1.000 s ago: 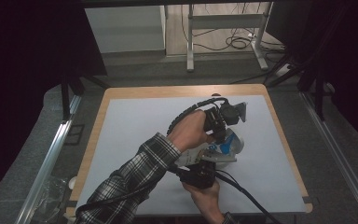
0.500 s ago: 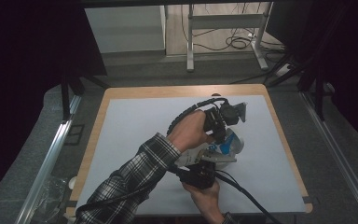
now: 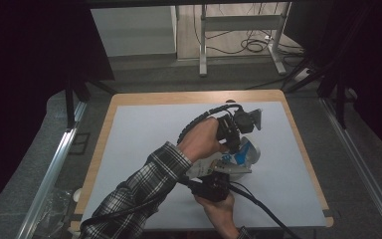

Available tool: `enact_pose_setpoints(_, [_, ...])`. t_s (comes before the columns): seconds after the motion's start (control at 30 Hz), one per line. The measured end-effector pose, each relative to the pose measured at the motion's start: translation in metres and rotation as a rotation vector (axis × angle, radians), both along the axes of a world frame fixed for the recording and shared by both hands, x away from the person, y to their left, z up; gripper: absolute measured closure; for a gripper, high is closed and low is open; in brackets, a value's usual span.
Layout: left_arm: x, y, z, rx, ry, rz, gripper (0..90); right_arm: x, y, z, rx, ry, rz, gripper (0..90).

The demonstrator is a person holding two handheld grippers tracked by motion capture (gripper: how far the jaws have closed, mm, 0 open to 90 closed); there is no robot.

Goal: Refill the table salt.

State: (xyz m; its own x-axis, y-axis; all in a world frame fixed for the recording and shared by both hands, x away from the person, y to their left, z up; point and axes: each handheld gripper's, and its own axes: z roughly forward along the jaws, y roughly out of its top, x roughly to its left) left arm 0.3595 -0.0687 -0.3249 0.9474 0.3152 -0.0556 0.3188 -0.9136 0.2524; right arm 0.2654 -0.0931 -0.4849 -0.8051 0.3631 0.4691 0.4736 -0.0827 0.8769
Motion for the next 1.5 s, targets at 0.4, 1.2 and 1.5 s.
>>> enact_pose_setpoints(0.4, [0.000,0.003,0.000,-0.012,0.010,0.002,90.0,0.000,0.001,-0.004,-0.039,-0.017,-0.013,59.9])
enact_pose_setpoints(1.2, [0.000,0.025,0.003,-0.094,0.025,0.033,90.0,0.001,0.003,-0.015,-0.105,-0.043,-0.034,59.5])
enact_pose_setpoints(1.5, [-0.001,0.029,0.007,-0.100,0.021,0.034,90.0,0.001,0.003,-0.016,-0.120,-0.048,-0.039,59.0])
